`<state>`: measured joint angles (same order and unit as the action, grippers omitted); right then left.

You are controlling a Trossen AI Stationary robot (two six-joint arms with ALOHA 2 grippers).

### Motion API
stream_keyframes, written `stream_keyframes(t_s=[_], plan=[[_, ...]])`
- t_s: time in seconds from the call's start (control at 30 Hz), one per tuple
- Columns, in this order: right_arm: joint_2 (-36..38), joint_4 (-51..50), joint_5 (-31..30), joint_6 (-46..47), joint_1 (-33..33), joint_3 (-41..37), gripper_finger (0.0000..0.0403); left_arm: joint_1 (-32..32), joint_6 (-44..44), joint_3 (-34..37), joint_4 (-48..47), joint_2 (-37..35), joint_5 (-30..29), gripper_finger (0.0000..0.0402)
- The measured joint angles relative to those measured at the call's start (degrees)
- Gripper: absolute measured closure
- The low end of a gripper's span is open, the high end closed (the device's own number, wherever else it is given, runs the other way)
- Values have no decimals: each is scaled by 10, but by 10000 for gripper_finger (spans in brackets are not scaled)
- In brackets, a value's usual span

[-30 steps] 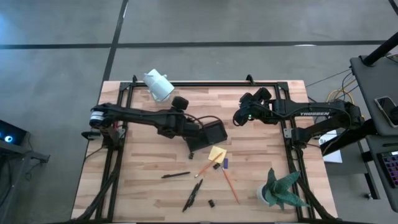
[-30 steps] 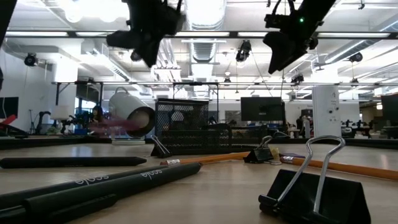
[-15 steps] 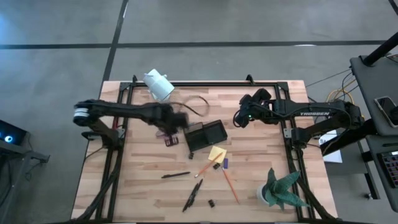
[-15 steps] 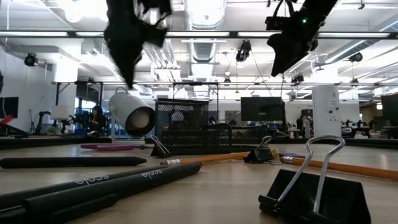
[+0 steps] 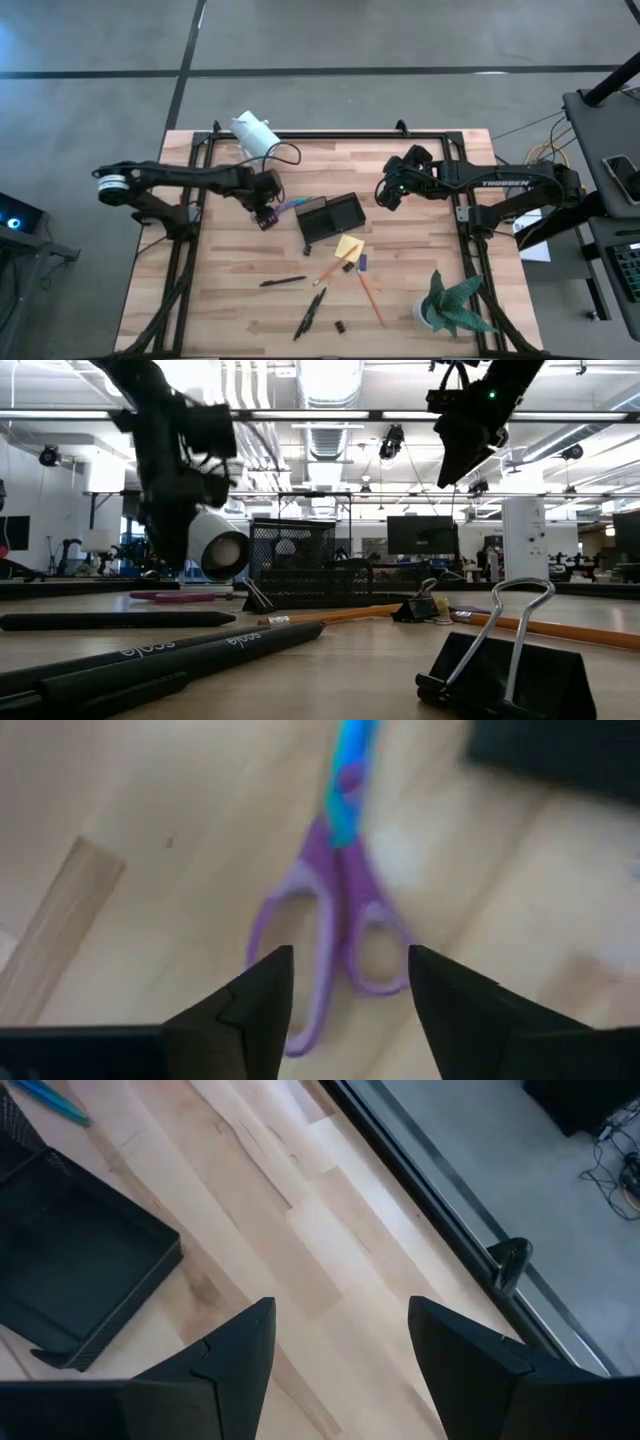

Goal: Pick and place office supplies into organizer
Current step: Put the purple scissors into the black desk organizer

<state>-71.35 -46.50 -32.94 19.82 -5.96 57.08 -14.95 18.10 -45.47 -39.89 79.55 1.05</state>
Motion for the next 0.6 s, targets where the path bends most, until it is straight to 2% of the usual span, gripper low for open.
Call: stream_keyframes(t_s=[0.17,0.37,0.6], plan=[[0,0,0,15,-1,-1,181,-1,-36,7,9,39,-1,247],[0,-1,0,29,-1,-1,181,-1,-36,5,50,85,-2,268],[0,-2,-2,29,-1,-1,181,1,-44,5,54,127,-15,300]])
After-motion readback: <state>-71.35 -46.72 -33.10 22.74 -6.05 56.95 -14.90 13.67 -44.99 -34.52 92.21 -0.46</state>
